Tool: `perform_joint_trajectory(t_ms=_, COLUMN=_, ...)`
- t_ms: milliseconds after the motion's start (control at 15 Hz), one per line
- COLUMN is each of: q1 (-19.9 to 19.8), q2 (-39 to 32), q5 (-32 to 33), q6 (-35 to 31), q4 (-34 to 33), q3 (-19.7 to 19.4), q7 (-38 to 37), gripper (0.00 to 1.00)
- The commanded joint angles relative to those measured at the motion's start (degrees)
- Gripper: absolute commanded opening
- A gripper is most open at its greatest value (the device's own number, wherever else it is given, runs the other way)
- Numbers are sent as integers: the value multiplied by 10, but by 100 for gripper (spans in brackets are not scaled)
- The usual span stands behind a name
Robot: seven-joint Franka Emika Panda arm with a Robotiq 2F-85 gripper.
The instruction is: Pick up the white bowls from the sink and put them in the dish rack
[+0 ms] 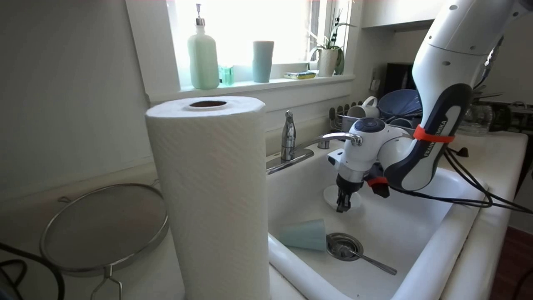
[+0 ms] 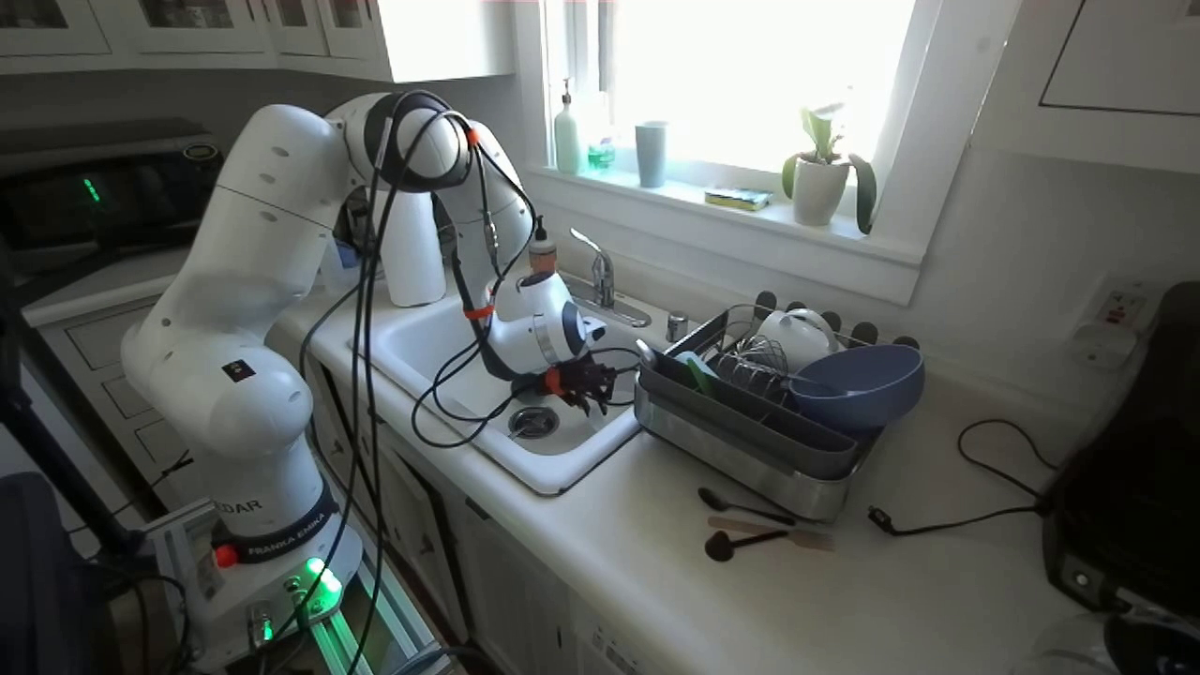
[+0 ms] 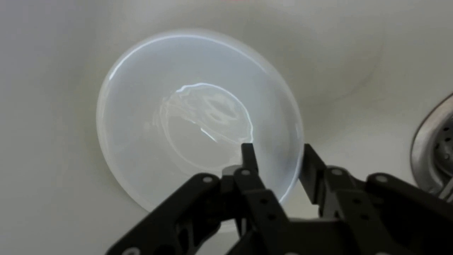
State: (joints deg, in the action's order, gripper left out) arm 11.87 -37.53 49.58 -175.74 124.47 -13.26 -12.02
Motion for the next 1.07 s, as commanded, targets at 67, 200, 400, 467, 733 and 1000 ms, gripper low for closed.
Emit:
perform_joint_trajectory(t_ms=67, q1=-4, q2=-18, q5=-35, q6=34, q4=-13, q3=19, q7=-13, gripper=30)
perform_joint_trajectory(t_ms=200, q1=-6, q2=-19, q5=-47, q6=43, q4=-14, q3=24, q7=-12, gripper=10)
perform_joint_trajectory(t_ms=400, q1=-10, q2=-12, q5=-66, q6=55, q4=-14, q3=30, q7=-10, gripper=3)
perform_joint_trajectory(t_ms=467, q1=-11, q2=-11, q5=-71, q6=57, q4=-13, q3=31, q7=-9, gripper=4)
perform_joint_trajectory(t_ms=733, q1=-17, q2=10, q5=-89, q6=76, q4=-6, q3=36, q7=-1, gripper=4)
perform_joint_trajectory(t_ms=1000, q1=-38, q2=44, q5=-149, q6=105, q4=7, q3=60, q7=36, gripper=3)
